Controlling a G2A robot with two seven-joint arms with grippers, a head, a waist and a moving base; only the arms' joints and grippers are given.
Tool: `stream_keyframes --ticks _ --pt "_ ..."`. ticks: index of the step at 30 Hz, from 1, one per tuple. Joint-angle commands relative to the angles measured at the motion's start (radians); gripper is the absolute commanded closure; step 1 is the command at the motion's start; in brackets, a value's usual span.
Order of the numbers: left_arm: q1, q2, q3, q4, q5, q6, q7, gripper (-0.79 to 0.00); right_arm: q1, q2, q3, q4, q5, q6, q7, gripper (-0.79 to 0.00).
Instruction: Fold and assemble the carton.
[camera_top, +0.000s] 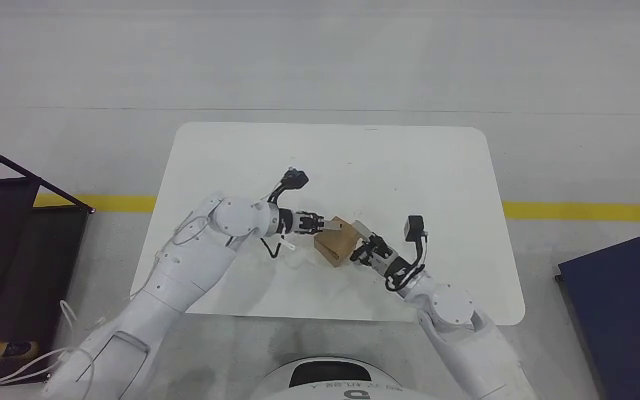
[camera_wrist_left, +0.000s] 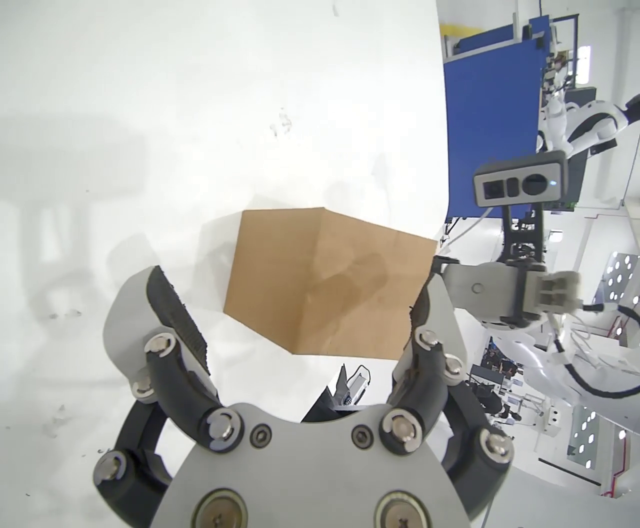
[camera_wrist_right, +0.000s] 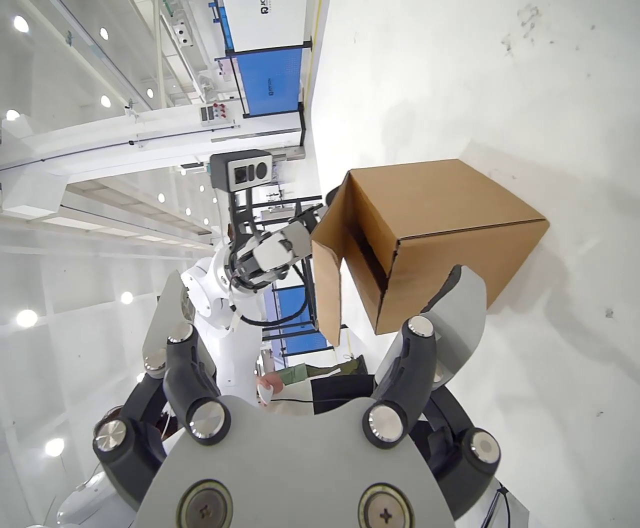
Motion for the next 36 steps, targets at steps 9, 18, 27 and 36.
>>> stream_keyframes --ticks 9,18,27,36 --pt "0.000 0.000 0.013 0.041 0.035 0.012 -0.001 -0.785 -0.032 0.005 0.031 -0.025 0.022 -0.041 0.000 -0.693" --pt "0.030 0.010 -0.029 0.075 -0.019 -0.007 0.019 -0.785 -0.063 0.014 0.042 -0.012 -0.015 0.000 0.036 -0.548" --pt "0.090 0.014 -0.117 0.141 -0.282 -0.115 0.047 -0.785 -0.072 0.017 0.039 -0.012 -0.017 -0.005 0.051 -0.453" --pt "0.047 -0.009 -0.065 0.182 -0.352 -0.167 0.032 -0.785 -0.074 0.018 0.030 -0.007 -0.027 -0.004 0.043 -0.434"
